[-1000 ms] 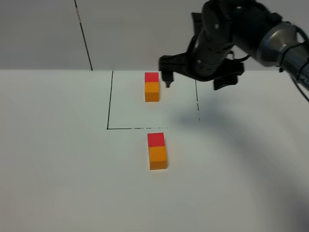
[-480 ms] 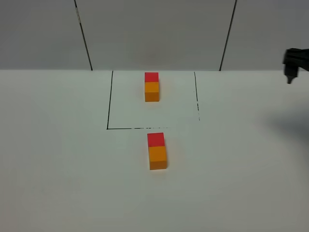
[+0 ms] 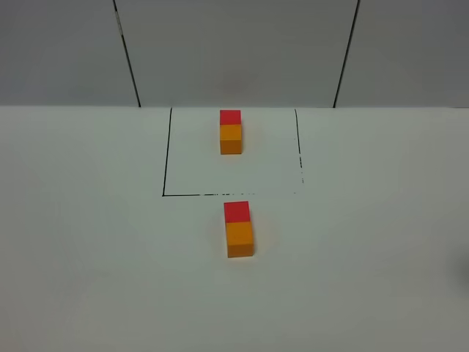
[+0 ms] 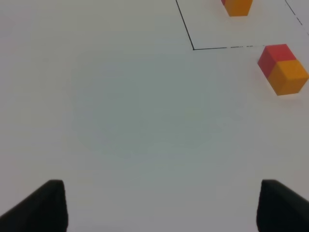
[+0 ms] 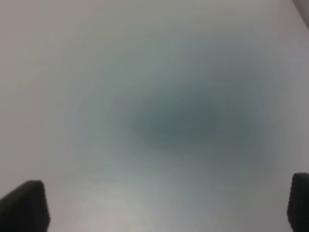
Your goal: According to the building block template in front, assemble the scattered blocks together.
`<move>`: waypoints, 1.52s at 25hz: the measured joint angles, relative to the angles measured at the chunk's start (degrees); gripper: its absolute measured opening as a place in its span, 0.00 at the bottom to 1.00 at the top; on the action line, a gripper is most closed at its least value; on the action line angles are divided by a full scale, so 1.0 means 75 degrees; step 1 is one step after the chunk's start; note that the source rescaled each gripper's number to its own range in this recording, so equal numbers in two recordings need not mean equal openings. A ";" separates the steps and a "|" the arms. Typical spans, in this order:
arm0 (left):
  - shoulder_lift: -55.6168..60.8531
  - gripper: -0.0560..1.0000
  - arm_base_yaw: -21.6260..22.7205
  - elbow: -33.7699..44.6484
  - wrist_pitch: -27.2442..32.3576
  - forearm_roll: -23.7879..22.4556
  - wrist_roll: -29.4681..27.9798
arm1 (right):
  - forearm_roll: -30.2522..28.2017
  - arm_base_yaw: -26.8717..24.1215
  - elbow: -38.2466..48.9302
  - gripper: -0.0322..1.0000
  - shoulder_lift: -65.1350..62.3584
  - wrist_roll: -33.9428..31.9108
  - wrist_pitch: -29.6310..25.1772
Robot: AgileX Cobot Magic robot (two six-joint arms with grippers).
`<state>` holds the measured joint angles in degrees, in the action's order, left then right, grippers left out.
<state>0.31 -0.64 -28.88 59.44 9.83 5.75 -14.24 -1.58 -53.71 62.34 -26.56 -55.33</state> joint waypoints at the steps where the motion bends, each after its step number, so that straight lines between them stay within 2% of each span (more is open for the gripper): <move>1: 0.0000 0.69 0.0000 0.0000 0.0000 0.0000 0.0000 | 0.0000 0.0000 0.0269 1.00 -0.0351 0.0000 -0.0058; 8: 0.0000 0.69 0.0000 0.0000 0.0000 0.0000 0.0000 | -0.0073 0.0023 0.1663 1.00 -0.3275 0.0249 -0.0540; 11: 0.0000 0.69 0.0000 0.0000 0.0000 0.0000 0.0000 | -0.0124 0.0234 0.2078 1.00 -0.4431 0.0486 -0.0688; 15: 0.0000 0.69 0.0000 0.0000 0.0000 0.0000 0.0000 | -0.0139 0.0475 0.2456 1.00 -0.5619 0.0950 -0.0920; 22: 0.0000 0.69 0.0000 0.0000 0.0000 0.0000 0.0000 | -0.0103 0.0475 0.2894 1.00 -0.7623 0.1441 -0.0910; 26: 0.0000 0.69 0.0000 0.0000 0.0000 0.0000 0.0000 | 0.0296 0.0475 0.3298 1.00 -0.8278 0.1694 -0.0910; 38: 0.0000 0.69 0.0000 0.0000 0.0000 0.0000 0.0000 | 0.0472 0.0356 0.3306 0.99 -0.8366 0.1940 -0.0860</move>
<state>0.31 -0.64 -28.88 59.44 9.83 5.75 -10.70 1.09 -28.92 -0.41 -12.01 -61.78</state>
